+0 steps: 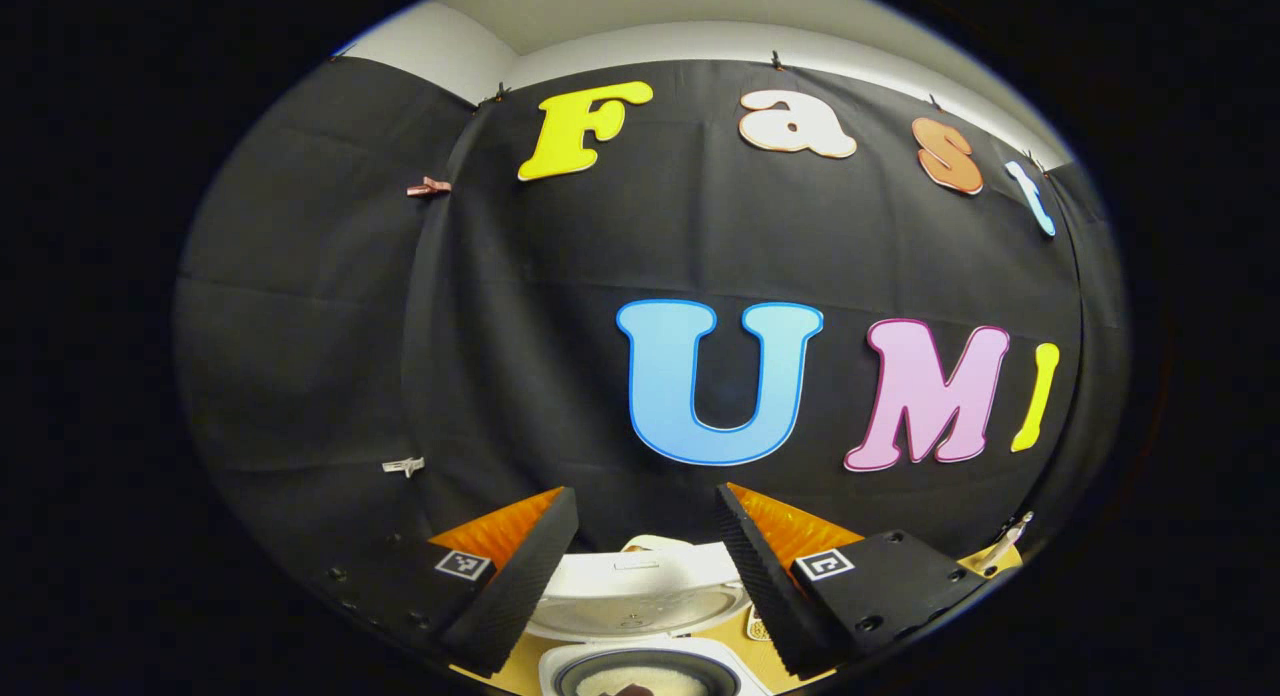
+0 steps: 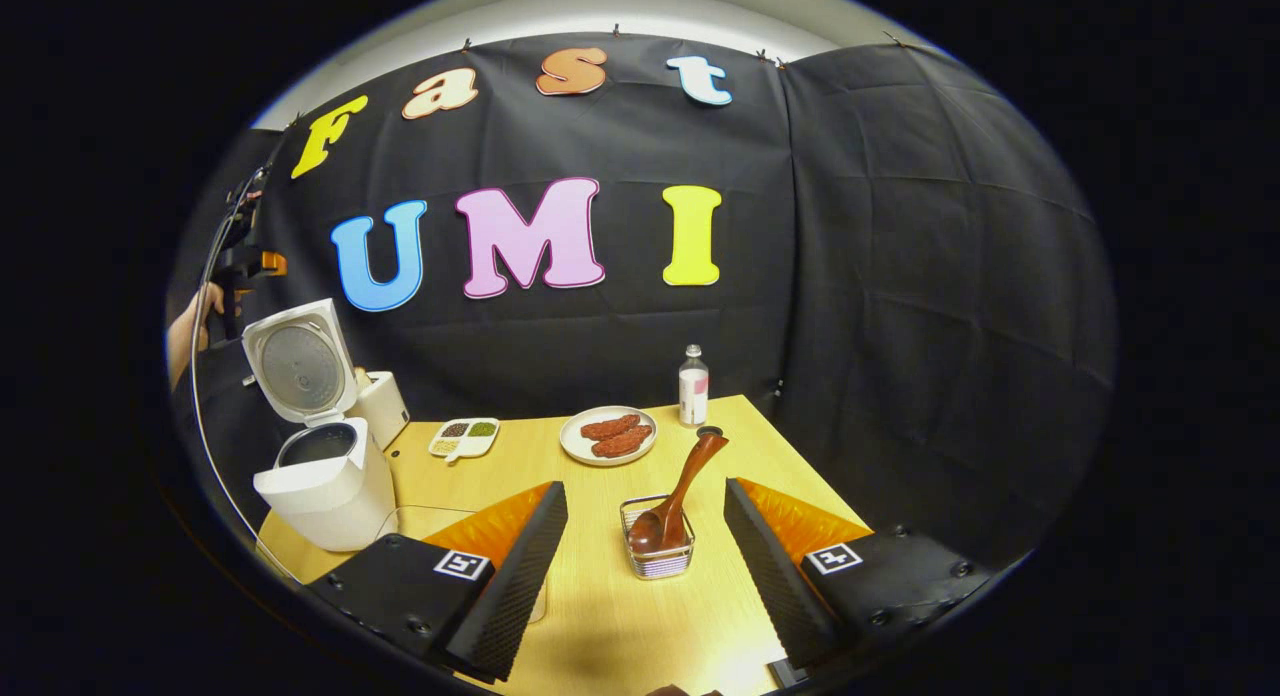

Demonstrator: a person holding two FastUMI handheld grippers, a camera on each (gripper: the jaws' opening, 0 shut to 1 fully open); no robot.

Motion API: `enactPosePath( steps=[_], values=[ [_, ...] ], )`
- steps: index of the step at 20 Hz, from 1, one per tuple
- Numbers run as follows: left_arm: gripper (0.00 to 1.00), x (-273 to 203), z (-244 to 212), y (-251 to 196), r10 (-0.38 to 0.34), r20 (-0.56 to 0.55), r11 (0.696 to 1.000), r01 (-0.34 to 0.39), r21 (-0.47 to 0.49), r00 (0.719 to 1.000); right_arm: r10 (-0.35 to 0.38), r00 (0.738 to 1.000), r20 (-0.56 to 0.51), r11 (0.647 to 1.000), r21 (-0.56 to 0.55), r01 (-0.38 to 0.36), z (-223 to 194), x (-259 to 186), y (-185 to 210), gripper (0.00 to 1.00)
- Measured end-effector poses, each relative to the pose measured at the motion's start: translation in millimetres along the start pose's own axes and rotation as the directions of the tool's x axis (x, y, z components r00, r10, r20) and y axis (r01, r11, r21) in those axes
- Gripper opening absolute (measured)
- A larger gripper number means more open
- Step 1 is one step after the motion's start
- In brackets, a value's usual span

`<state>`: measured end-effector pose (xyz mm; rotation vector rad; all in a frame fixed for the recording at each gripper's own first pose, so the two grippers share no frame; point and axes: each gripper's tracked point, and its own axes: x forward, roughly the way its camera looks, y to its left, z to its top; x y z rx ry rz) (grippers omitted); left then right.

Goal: Close the left gripper, press the button to open the rice cooker; take a wooden spoon from the chopstick holder with the right hand, scoop a spoonful of rice and pour it into the rice cooker, then put the wooden spoon back into the chopstick holder.

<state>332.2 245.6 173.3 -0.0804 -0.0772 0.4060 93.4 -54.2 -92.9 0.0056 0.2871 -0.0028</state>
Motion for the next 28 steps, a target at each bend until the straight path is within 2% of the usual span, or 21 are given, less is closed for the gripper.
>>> enactPosePath(
  steps=[4,7,11,22,28],
  values=[
    [0.95,38.4,-34.0,5.9,0.028,-0.092,0.998,-0.033,-0.057,0.995,-0.001,1.0,0.003,1.0,0.009,0.001,1.3,-5.3,14.7,0.99],
    [0.95,48.9,-57.6,15.6,0.07,-0.176,0.997,-0.073,-0.008,0.982,0.006,1.0,-0.016,1.0,-0.003,-0.007,-7.6,-11.1,22.4,0.99],
    [1.0,43.6,-63.3,7.6,0.057,-0.221,0.997,-0.045,0.057,0.974,0.043,0.999,-0.032,0.999,0.004,-0.043,-15.2,-13.4,29.7,0.99],
    [0.99,-46.7,-101.8,-12.5,0.039,-0.391,0.999,-0.038,0.011,0.92,0.127,0.991,-0.045,0.991,0.036,-0.126,-16.6,10.2,14.6,0.99],
    [0.99,-103.0,-170.9,-24.5,0.049,-0.491,0.998,-0.059,-0.004,0.87,0.149,0.986,-0.077,0.989,0.011,-0.149,-27.1,20.2,-7.9,0.98]
  ],
)
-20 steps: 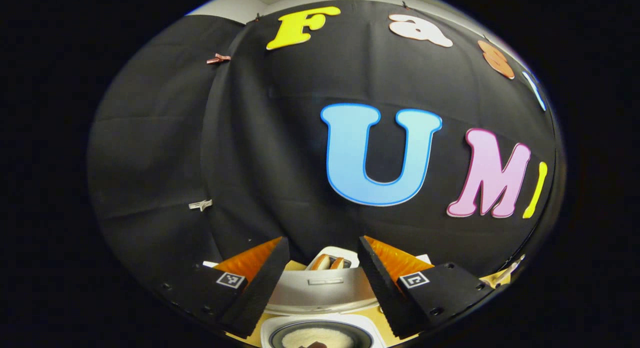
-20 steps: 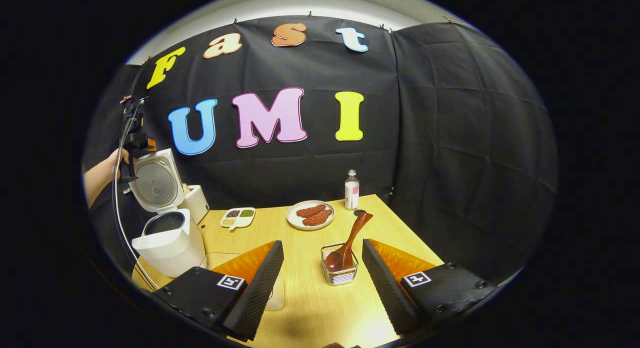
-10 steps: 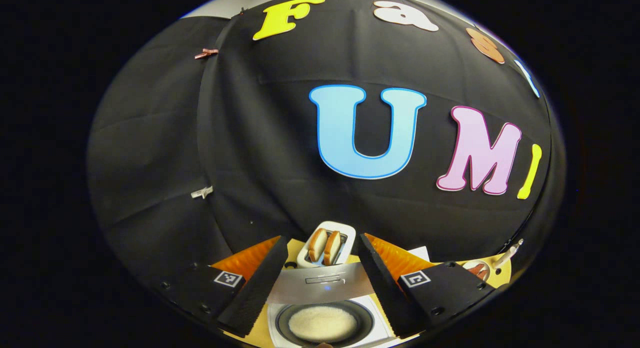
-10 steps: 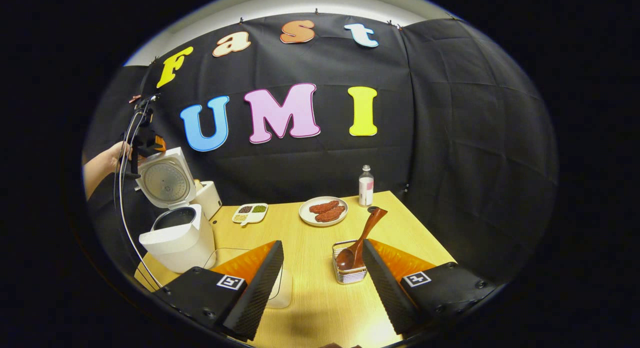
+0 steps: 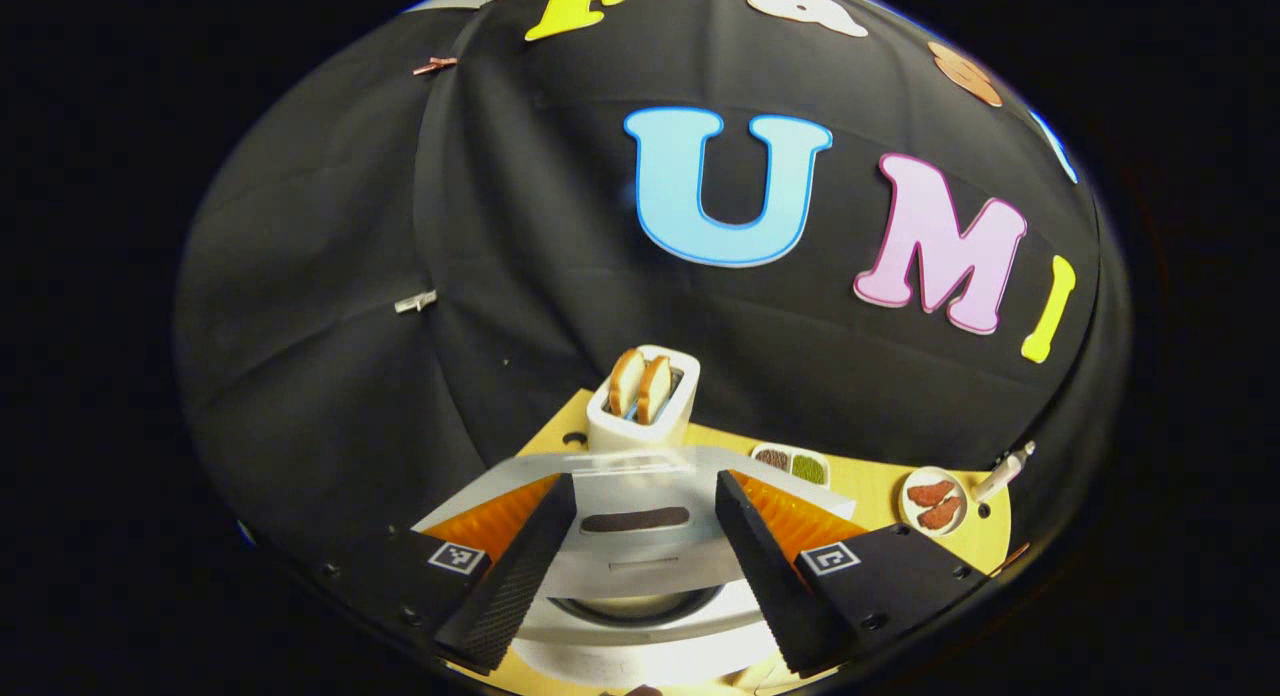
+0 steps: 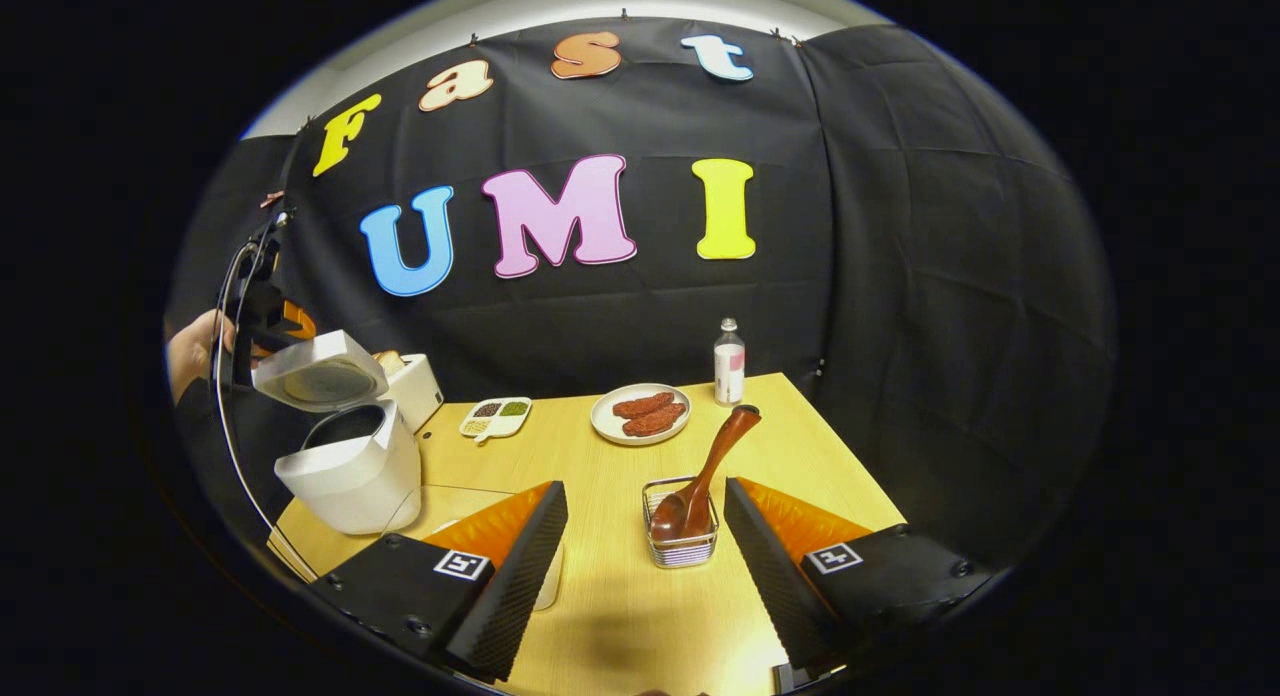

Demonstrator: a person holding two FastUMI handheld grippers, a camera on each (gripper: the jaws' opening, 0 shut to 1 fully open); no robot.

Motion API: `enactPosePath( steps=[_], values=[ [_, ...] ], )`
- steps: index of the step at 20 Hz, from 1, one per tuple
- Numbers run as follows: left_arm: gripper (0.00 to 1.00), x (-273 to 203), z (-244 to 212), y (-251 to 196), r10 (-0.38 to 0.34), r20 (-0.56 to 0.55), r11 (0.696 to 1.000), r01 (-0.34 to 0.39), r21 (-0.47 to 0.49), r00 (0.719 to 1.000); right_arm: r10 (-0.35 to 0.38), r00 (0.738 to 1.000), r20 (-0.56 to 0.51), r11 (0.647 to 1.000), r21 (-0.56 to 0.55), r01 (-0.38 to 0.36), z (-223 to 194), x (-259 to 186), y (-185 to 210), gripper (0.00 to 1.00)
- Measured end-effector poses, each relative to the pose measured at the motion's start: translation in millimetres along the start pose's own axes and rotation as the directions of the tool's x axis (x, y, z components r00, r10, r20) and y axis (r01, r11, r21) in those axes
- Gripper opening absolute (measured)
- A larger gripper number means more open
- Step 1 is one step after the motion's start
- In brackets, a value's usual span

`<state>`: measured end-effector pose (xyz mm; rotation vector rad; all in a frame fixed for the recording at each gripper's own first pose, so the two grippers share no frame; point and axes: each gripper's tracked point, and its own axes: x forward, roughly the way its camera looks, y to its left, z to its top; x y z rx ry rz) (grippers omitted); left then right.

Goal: Close the left gripper, press the button to open the rice cooker; take a wooden spoon from the chopstick holder with the right hand, scoop a spoonful of rice and pour it into the rice cooker, then put the wooden spoon back into the chopstick holder.

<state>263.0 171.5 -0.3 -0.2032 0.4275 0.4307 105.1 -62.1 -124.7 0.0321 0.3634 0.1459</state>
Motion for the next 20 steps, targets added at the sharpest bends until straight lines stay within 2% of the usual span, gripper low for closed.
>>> enactPosePath(
  steps=[6,13,17,20],
  values=[
    [0.99,1.5,-68.3,-1.1,0.039,-0.019,0.999,-0.039,0.029,0.999,0.021,0.999,-0.031,1.0,0.011,-0.02,-7.2,5.7,-3.0,0.99],
    [0.99,14.3,-128.1,0.2,0.046,-0.054,0.997,-0.042,0.071,0.997,0.042,0.997,-0.062,0.999,-0.031,-0.044,-21.1,1.7,1.8,0.99],
    [1.0,16.6,-130.5,-1.0,0.028,-0.021,0.997,-0.026,0.073,0.999,0.034,0.999,-0.04,0.998,-0.051,-0.036,-21.5,-4.7,1.6,0.99],
    [1.0,19.5,-135.3,-2.3,0.002,-0.028,0.989,0.002,0.151,1.0,0.04,0.998,-0.054,0.998,-0.048,-0.043,-28.9,-2.3,3.4,0.99]
  ],
)
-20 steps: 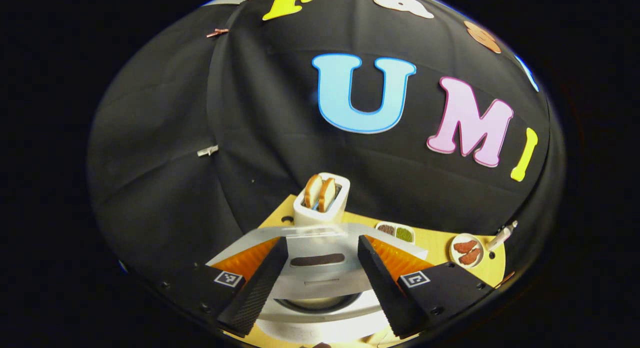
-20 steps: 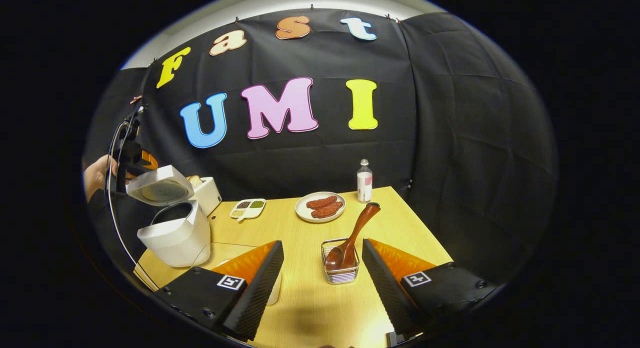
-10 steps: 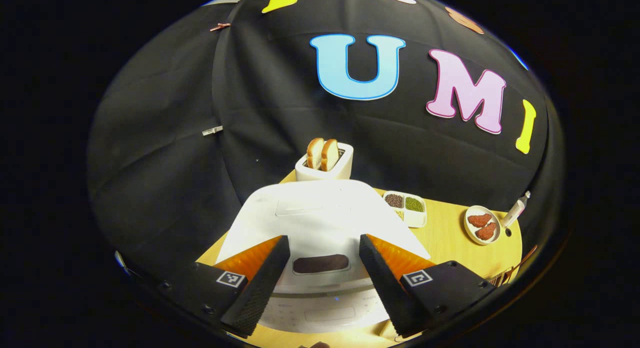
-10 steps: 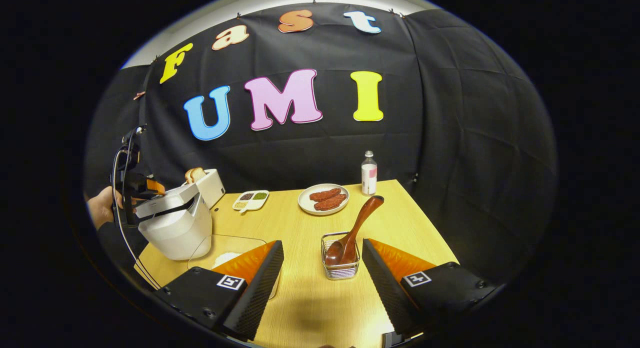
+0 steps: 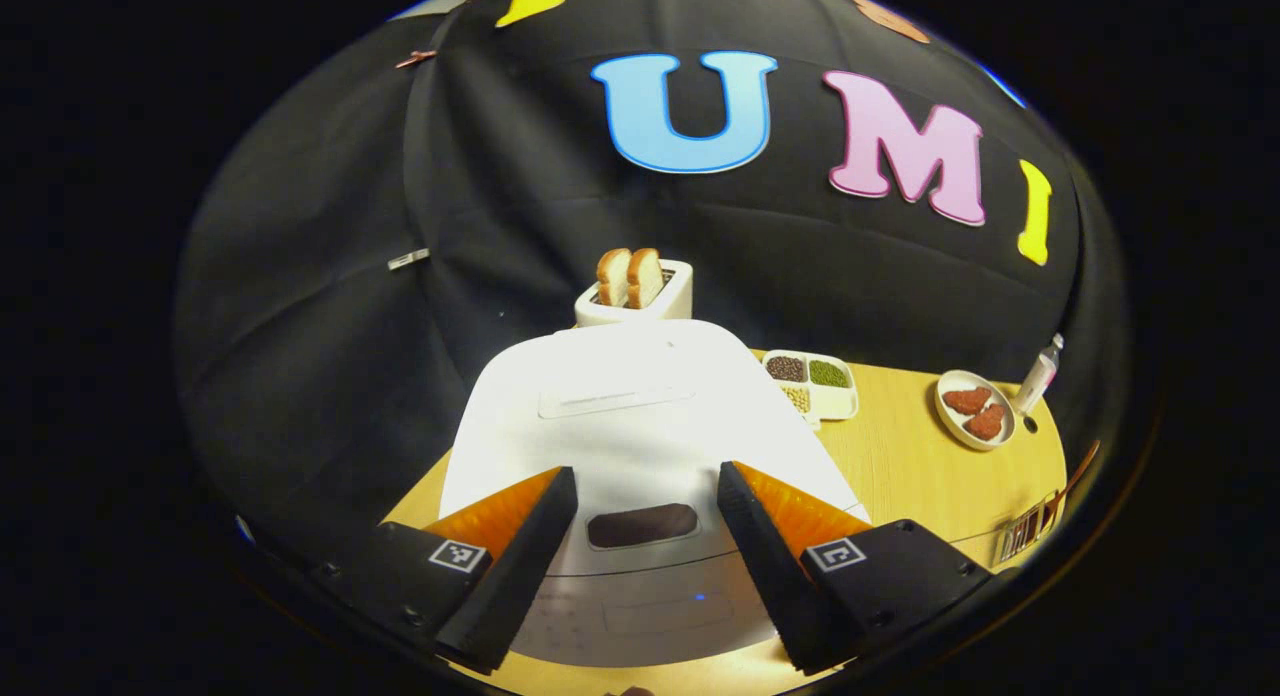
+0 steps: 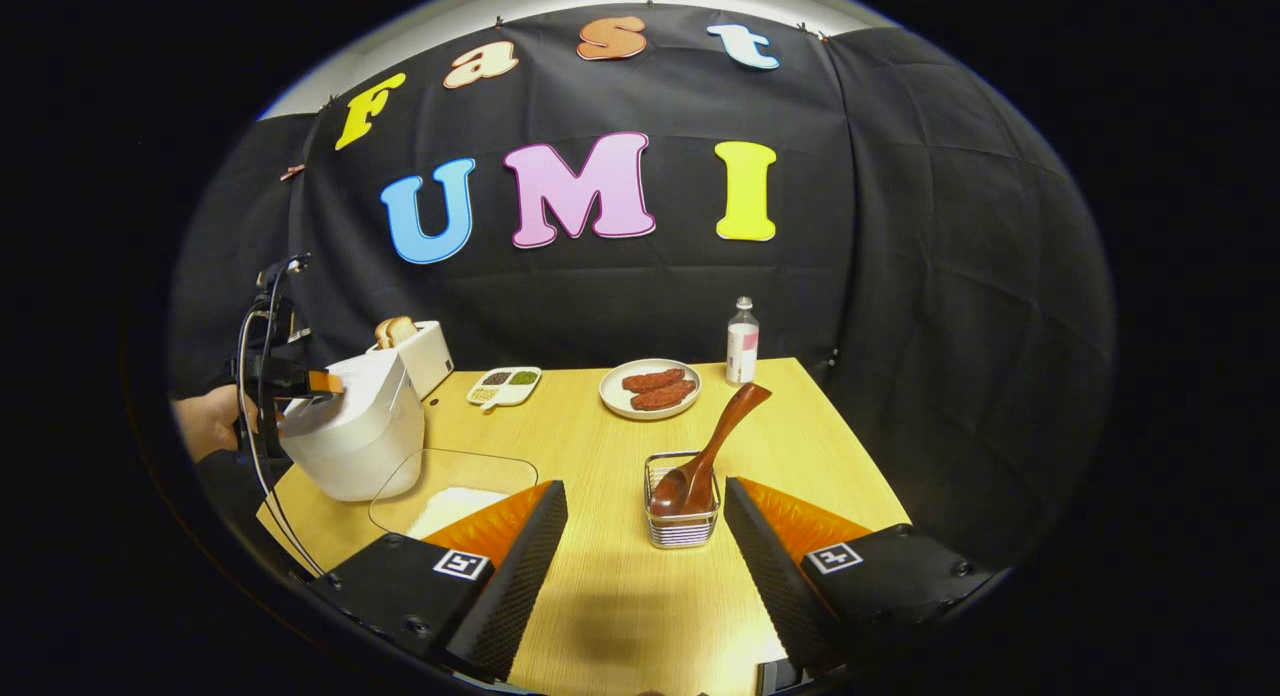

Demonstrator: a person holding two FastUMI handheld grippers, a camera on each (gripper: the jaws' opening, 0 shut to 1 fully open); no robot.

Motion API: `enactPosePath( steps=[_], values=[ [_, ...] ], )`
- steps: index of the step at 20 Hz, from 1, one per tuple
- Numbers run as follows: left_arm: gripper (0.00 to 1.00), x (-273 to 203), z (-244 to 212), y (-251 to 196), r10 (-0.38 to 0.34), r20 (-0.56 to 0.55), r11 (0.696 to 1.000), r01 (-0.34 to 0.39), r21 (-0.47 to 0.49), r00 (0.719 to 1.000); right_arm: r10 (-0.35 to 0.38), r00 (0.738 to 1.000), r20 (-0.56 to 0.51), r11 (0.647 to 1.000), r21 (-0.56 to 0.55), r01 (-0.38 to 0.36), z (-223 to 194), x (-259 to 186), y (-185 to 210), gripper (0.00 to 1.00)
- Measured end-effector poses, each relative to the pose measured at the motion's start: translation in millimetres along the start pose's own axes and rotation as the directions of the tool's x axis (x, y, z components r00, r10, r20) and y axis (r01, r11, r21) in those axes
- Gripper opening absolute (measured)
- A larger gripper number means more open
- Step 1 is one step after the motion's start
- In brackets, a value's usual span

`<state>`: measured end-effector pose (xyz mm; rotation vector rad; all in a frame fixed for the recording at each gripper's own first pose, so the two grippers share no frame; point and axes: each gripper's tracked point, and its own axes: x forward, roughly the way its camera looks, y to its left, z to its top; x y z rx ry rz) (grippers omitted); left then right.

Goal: Close the left gripper, press the button to open the rice cooker; take a wooden spoon from the chopstick holder with the right hand, scoop a spoonful of rice and pour it into the rice cooker, then put the wooden spoon back into the chopstick holder.

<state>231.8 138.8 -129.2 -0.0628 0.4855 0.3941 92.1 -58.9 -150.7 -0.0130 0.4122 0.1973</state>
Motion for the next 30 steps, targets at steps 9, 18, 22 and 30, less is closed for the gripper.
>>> enactPosePath(
  steps=[9,18,22,30],
  values=[
    [0.97,-61.2,50.5,8.8,-0.015,0.174,0.988,-0.012,0.154,0.985,-0.01,0.998,0.055,0.999,0.037,0.008,22.1,15.0,4.1,0.99],
    [0.97,-192.2,78.0,-10.4,-0.178,0.319,0.984,0.175,0.037,0.931,-0.04,0.987,0.153,0.999,-0.025,0.044,66.9,-24.5,35.1,0.99],
    [0.98,-245.7,88.8,10.6,-0.195,0.419,0.981,0.182,0.073,0.887,-0.061,0.969,0.24,0.998,0.043,0.052,97.1,-56.7,64.5,0.99],
    [0.97,-296.5,35.4,0.9,-0.328,0.432,0.94,0.334,0.063,0.84,-0.183,0.922,0.34,0.982,0.097,0.159,104.4,-133.2,69.8,0.98]
  ],
)
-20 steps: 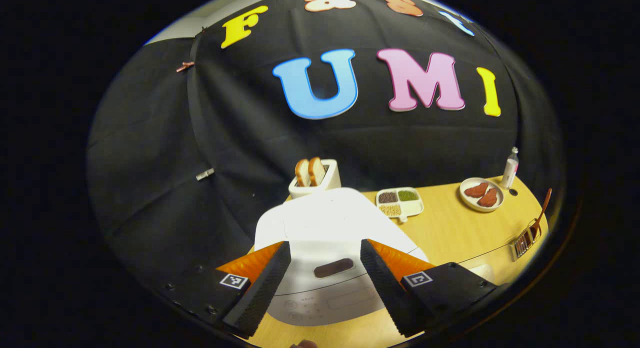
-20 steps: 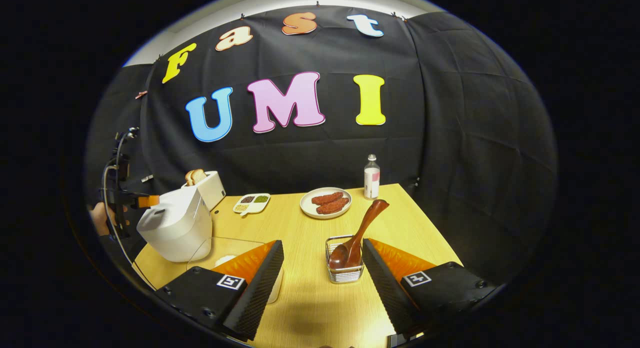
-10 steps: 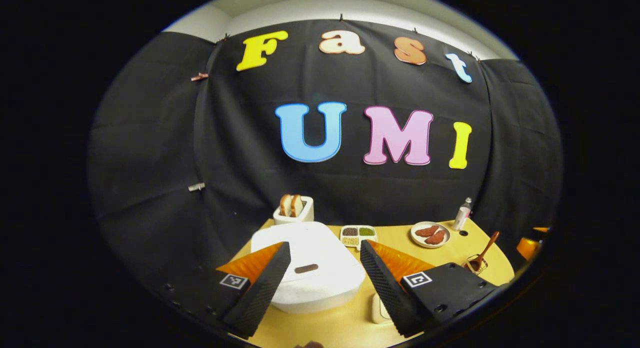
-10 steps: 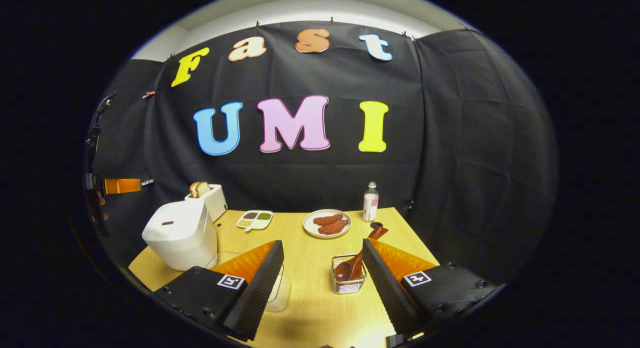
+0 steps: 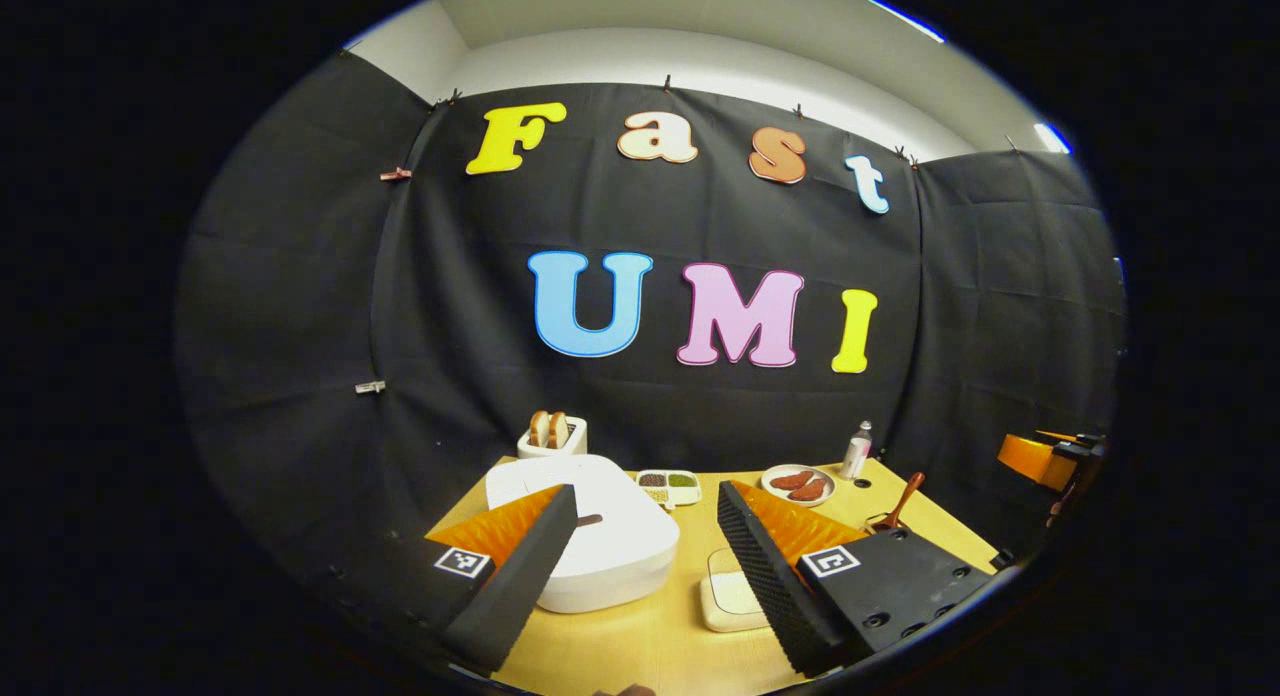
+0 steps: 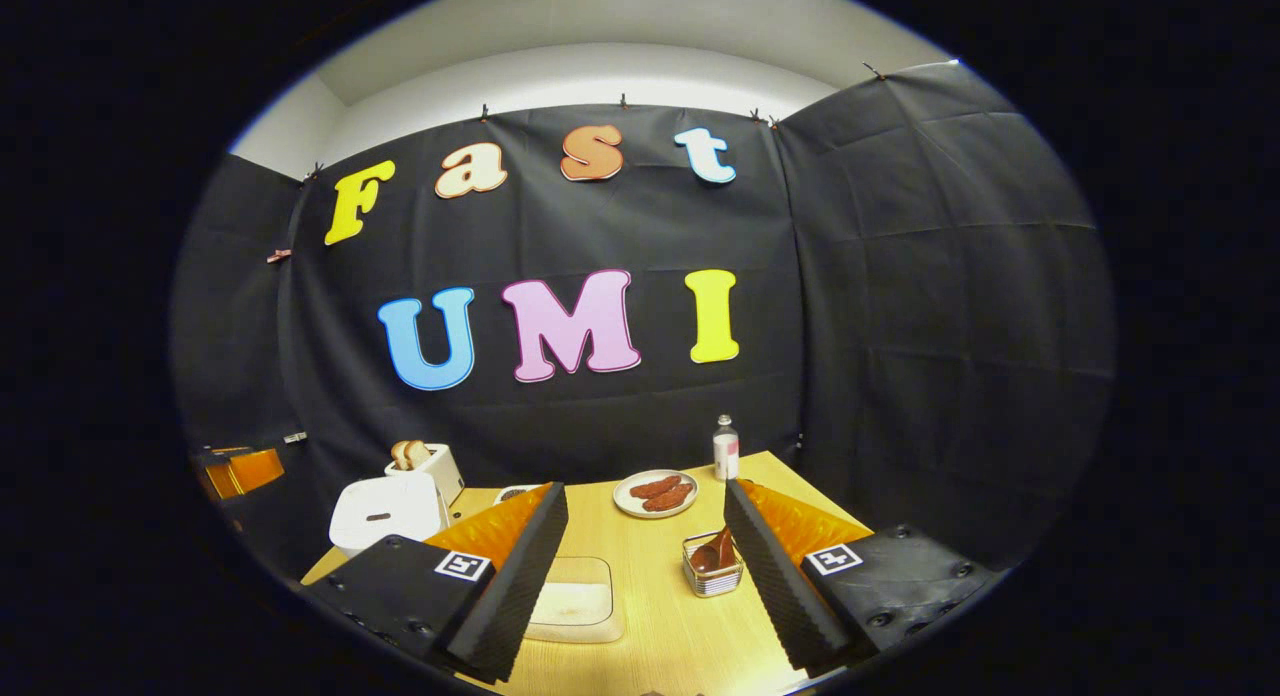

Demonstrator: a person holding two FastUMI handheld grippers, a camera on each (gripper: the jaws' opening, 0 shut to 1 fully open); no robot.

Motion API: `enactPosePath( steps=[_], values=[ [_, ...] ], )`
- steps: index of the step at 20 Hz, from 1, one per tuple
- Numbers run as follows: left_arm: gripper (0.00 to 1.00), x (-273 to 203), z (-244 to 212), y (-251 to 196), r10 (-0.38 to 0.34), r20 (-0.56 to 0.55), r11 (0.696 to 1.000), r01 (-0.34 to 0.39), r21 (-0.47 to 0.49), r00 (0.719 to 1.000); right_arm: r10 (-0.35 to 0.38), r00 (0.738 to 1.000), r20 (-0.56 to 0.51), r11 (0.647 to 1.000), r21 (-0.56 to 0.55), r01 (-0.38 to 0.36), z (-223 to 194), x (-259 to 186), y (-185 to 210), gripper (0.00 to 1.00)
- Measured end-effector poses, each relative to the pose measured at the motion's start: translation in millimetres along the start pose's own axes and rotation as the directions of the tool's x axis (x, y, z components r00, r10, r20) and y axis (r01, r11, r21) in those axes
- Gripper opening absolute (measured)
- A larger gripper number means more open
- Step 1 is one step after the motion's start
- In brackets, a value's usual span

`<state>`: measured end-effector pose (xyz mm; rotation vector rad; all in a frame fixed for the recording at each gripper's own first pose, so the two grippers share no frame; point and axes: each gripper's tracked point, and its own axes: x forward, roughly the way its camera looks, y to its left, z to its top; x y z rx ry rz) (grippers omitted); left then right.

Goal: Close the left gripper, press the button to open the rice cooker; take a wooden spoon from the chopstick holder with the right hand, scoop a spoonful of rice and pour it into the rice cooker, then put the wooden spoon back into the chopstick holder.

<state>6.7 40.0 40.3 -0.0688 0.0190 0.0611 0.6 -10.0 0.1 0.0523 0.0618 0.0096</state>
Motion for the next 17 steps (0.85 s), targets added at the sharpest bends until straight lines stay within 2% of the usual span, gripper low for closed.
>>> enactPosePath(
  steps=[3,6,16,17],
  values=[
    [0.97,-5.9,-22.6,-5.8,-0.033,-0.051,0.998,0.03,-0.056,0.998,-0.046,0.999,-0.002,0.997,-0.057,0.046,-3.9,-15.3,-9.4,0.98],
    [0.95,-7.3,-37.2,5.6,-0.032,-0.083,0.998,0.027,-0.052,0.996,-0.056,0.998,0.007,0.997,-0.058,0.056,3.4,-20.5,-3.5,0.98],
    [0.95,-8.2,-63.0,12.7,-0.008,-0.109,0.999,0.002,-0.053,0.994,0.015,0.999,0.03,0.994,-0.107,-0.012,18.7,-2.4,22.9,0.98],
    [0.95,-8.1,-66.0,12.7,-0.005,-0.118,0.999,0.0,-0.047,0.993,0.023,0.999,0.025,0.994,-0.104,-0.021,16.8,-0.4,25.6,0.93]
  ],
)
